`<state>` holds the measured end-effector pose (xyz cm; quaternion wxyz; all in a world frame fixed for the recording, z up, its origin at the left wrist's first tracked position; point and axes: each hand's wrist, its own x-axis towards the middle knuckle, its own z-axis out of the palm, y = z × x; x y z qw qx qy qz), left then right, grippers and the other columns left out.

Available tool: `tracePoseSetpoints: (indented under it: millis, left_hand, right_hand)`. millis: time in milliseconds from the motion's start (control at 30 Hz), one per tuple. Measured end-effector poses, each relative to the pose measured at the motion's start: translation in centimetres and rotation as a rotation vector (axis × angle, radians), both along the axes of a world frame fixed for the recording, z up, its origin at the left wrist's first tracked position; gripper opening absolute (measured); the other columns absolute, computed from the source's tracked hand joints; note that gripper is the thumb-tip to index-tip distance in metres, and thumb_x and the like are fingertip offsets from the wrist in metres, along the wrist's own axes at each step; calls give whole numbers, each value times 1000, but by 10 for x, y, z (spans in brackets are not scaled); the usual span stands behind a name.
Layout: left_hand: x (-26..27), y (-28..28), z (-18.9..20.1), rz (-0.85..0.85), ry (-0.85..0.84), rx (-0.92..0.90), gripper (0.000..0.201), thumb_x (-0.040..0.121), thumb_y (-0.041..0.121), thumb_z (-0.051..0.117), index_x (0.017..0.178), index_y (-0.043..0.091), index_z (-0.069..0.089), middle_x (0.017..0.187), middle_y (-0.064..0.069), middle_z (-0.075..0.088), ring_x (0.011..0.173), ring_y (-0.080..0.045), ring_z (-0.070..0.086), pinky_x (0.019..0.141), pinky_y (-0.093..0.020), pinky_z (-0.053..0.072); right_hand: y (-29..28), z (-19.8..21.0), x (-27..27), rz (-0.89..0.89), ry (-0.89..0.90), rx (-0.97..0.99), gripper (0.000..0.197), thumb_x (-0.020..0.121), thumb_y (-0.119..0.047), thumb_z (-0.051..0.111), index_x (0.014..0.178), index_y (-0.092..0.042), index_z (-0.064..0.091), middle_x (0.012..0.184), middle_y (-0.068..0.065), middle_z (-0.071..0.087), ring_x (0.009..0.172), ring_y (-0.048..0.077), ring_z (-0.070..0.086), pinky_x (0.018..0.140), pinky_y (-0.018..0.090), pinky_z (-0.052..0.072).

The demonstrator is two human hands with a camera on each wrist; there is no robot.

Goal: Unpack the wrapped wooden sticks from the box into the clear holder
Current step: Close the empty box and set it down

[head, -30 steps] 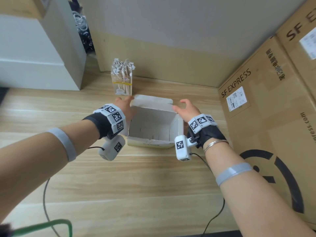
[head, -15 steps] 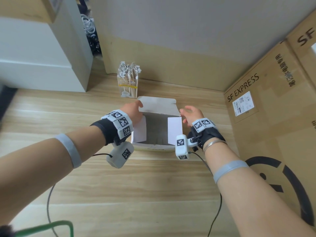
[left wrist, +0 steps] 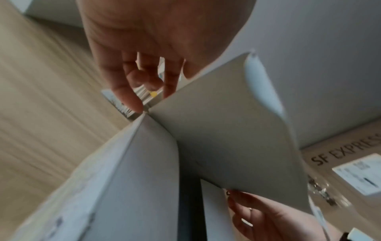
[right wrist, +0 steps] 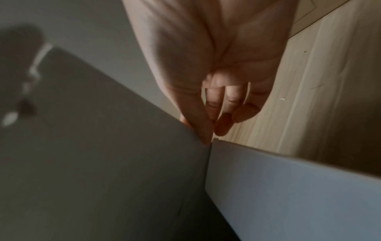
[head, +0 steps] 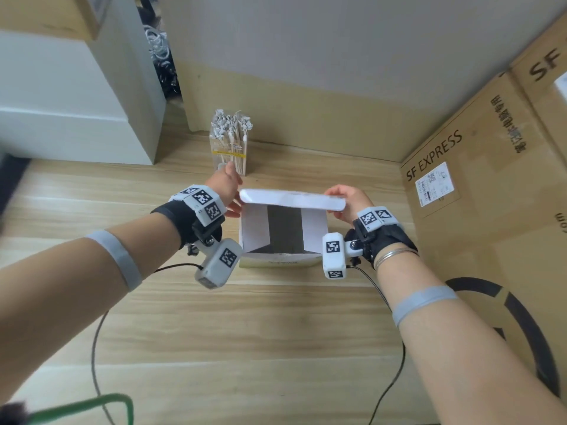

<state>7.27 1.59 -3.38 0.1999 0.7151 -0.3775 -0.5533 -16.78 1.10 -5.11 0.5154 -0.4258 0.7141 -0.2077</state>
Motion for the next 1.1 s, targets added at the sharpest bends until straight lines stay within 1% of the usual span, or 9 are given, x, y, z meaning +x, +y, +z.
tracePoseSetpoints:
  millis: [100, 200, 267, 400, 500, 700, 833, 933, 1100]
  left_hand:
    - [5, -7, -1, -229, -186, -95, 49, 100, 38, 23, 102, 4, 59, 113, -24, 52, 72, -16, 47, 61, -31, 53]
    - [4, -5, 0, -606, -283, -177, 43, 96, 42, 36, 126, 15, 52, 135, -15, 50, 111, -26, 53, 96, -42, 46]
    - [-3, 3, 0, -812, -337, -179, 49, 90, 50, 44, 134, 29, 43, 145, -12, 38, 131, -31, 39, 110, -49, 33]
    - [-21, 23, -10, -1088, -566, -204, 81, 71, 60, 64, 139, 54, 19, 156, -1, 13, 145, -30, 8, 115, -56, 15]
    - [-24, 27, -16, -1114, -577, -233, 91, 66, 55, 72, 135, 63, 12, 156, 3, 8, 144, -29, 3, 111, -59, 16]
    - [-26, 28, -19, -1083, -574, -256, 86, 69, 51, 70, 135, 62, 15, 154, 3, 10, 142, -29, 6, 108, -60, 27]
    - [-26, 32, -23, -1067, -585, -303, 88, 68, 50, 72, 137, 58, 17, 154, 0, 8, 142, -29, 2, 107, -60, 31]
    - [-26, 36, -27, -1060, -578, -309, 89, 69, 50, 71, 138, 57, 16, 156, 0, 4, 143, -30, -3, 109, -60, 26]
    - [-30, 37, -26, -874, -591, -181, 70, 79, 61, 54, 137, 60, 15, 156, 7, -20, 142, -33, -24, 113, -65, 3]
  right_hand:
    - [9, 1, -4, 78, 50, -16, 29, 85, 9, 55, 68, -14, 58, 74, 4, 61, 61, 12, 54, 47, 11, 45]
    - [12, -6, -8, 79, 45, 0, 26, 84, 3, 61, 69, -19, 62, 104, 18, 68, 87, 28, 63, 82, 30, 54]
    - [16, -6, -8, 75, 35, 22, 25, 83, 0, 62, 70, -21, 64, 118, 14, 65, 109, 31, 62, 99, 42, 49]
    - [21, -9, -10, 65, -3, 33, 25, 84, -2, 63, 70, -23, 63, 114, 4, 66, 106, 23, 60, 96, 36, 48]
    - [24, -8, -9, 68, 11, 14, 24, 85, -4, 62, 72, -24, 63, 117, 6, 65, 98, 18, 57, 89, 33, 49]
    - [25, -5, -5, 38, 8, 50, 32, 93, -3, 43, 74, -23, 61, 122, 5, 64, 99, 17, 60, 98, 38, 48]
    - [29, -3, -2, 93, 56, 41, 24, 92, -12, 50, 75, -27, 59, 113, -4, 62, 98, 15, 56, 97, 42, 48]
    - [32, -4, -3, 160, 82, 25, 10, 85, -22, 65, 82, -23, 56, 103, -2, 58, 91, 15, 54, 79, 37, 49]
    - [34, -14, 2, 247, 205, -2, 36, 76, -26, 76, 90, -18, 44, 105, 0, 52, 87, 15, 49, 57, 18, 34]
